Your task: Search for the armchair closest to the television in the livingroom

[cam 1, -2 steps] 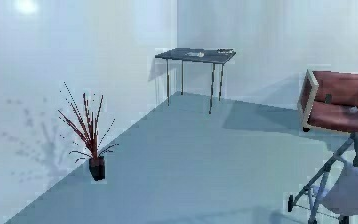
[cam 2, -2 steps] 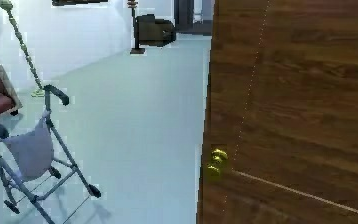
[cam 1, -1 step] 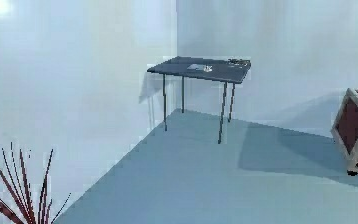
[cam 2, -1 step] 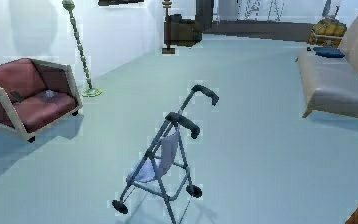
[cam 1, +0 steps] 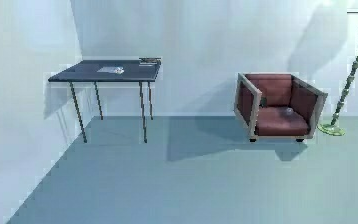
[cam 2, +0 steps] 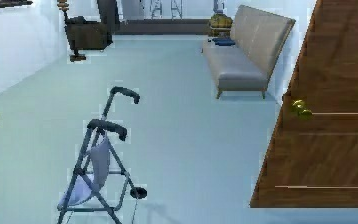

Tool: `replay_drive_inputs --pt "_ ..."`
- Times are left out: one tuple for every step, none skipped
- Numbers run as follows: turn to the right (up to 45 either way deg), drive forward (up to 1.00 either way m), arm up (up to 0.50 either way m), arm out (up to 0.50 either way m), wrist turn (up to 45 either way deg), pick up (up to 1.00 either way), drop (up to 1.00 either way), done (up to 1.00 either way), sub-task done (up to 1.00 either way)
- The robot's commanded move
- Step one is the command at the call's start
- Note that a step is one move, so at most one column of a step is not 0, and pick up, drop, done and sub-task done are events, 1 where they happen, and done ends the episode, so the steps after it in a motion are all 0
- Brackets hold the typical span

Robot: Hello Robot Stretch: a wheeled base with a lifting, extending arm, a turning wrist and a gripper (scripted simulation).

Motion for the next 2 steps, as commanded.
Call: replay_drive_inputs --pt "0.0 1.0 0.0 0.0 0.0 0.0 0.0 0.0 0.0" --pt "24.0 0.0 0.0 0.0 0.0 0.0 0.0 0.0 0.0"
